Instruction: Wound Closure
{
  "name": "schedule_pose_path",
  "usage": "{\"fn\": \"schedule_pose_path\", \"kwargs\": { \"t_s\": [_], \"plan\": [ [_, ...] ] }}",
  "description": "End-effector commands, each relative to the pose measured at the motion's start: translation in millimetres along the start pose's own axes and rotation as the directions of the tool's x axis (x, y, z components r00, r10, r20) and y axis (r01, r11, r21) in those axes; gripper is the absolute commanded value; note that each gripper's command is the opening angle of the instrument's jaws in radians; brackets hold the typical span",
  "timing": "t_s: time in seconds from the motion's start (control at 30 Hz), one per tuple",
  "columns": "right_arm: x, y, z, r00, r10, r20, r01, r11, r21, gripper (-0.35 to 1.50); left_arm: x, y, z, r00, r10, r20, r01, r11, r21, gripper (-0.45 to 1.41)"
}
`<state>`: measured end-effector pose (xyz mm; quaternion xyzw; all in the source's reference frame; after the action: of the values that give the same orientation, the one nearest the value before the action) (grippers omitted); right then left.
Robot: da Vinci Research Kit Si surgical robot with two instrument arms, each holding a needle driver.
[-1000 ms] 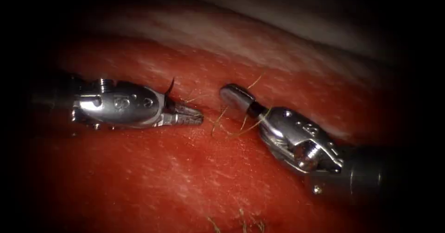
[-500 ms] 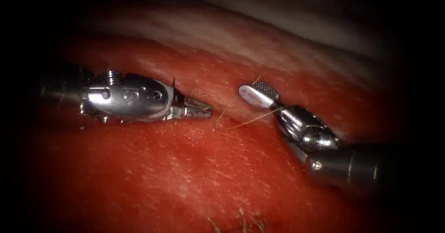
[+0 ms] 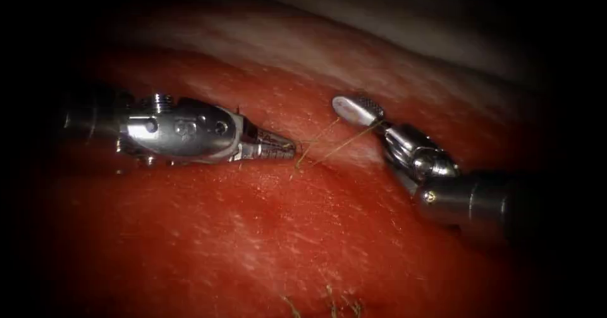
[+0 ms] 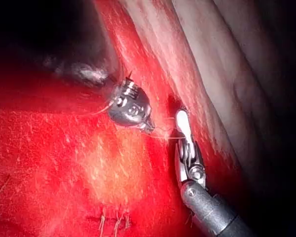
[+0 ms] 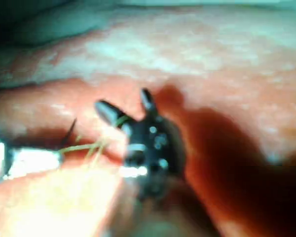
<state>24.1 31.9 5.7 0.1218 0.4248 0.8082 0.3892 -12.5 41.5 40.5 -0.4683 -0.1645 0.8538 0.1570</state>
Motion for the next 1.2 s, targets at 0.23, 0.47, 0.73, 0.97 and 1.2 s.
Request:
{"fn": "schedule_pose_path", "kwargs": {
  "t_s": [0.23,0.47,0.73,0.97,1.2],
  "plan": [
    [-0.6,-1.5,0.9,0.999,0.029,0.030,-0.028,1.000,-0.012,-0.35,-0.7,-0.1,0.3,1.000,0.003,0.002,-0.003,1.000,-0.008,-0.35],
    [-0.7,-5.1,-1.7,0.984,-0.173,0.032,0.172,0.985,0.007,-0.35,-0.9,-5.7,-1.0,0.999,-0.006,0.033,0.004,0.999,0.045,-0.35],
    [-2.7,-6.4,-3.0,0.964,-0.261,0.047,0.261,0.965,0.019,-0.35,-1.9,-14.4,1.9,0.997,-0.038,0.060,0.032,0.996,0.087,-0.35],
    [-4.7,-6.1,-4.0,0.955,-0.286,0.074,0.283,0.958,0.055,-0.35,-3.2,-18.1,5.4,0.994,-0.087,0.061,0.081,0.993,0.083,-0.35],
    [-5.9,-6.3,-5.0,0.943,-0.318,0.097,0.313,0.947,0.071,-0.35,-3.4,-23.6,5.0,0.992,-0.119,0.047,0.114,0.989,0.094,-0.35]
  ]
}}
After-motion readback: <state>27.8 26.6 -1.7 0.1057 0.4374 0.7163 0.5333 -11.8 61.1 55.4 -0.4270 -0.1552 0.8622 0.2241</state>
